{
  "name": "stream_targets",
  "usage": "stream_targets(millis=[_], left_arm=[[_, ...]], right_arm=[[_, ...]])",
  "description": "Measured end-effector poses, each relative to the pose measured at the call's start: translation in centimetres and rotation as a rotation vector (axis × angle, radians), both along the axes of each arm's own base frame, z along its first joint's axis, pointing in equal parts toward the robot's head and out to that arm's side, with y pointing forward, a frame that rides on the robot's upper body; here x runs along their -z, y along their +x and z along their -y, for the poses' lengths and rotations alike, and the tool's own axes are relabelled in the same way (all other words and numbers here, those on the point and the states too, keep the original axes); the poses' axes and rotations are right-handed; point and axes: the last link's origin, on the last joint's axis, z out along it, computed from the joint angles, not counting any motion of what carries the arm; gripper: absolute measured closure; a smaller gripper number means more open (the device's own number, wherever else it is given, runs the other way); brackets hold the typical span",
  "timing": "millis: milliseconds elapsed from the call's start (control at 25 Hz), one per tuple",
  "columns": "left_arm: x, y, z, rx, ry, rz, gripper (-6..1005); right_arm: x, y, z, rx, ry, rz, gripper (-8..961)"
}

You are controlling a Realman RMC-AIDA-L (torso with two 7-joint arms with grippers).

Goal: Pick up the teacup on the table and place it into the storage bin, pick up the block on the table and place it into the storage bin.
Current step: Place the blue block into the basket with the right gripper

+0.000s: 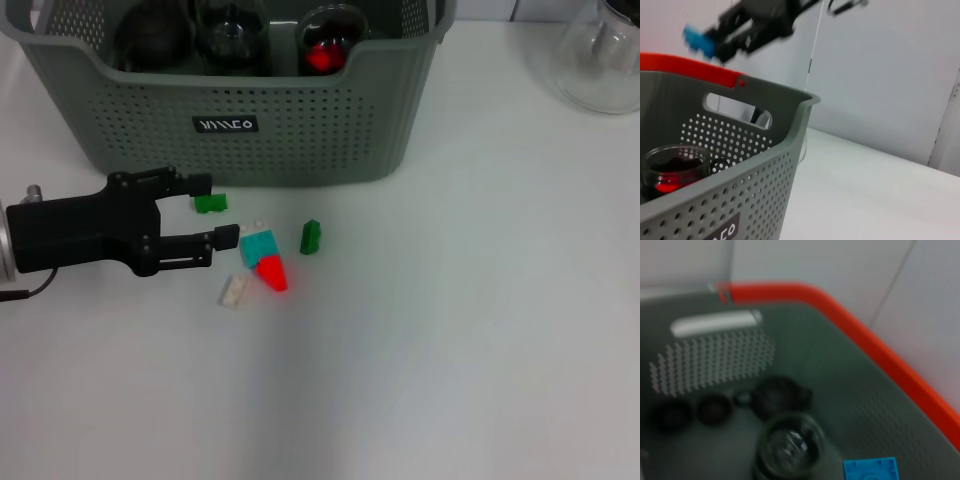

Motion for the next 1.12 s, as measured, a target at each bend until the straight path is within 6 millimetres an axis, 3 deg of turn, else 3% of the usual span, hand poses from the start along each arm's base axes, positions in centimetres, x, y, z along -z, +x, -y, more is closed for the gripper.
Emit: stream_targets(millis=[40, 280, 880, 1120], left_arm=[[0.0, 0.1, -0.1, 0.003, 0.000, 0.000, 202], [-0.1, 0.1, -0.2, 0.007, 0.003, -0.002, 202], [-0.2, 0.1, -0.3, 0.007, 0.006, -0.005, 202], [-0.2, 0.1, -0.2, 0.007, 0.007, -0.004, 201]], right_arm=[[1.2, 0.9, -0.3, 0.007, 0.018, 0.046, 530], [2.7, 2.4, -0.6, 0.024, 0.032, 0.088, 530], [3.6, 3.6, -0.3, 0.031, 0.019, 0.122, 503], [3.4, 2.9, -0.1, 0.015, 0.023, 0.126, 255]])
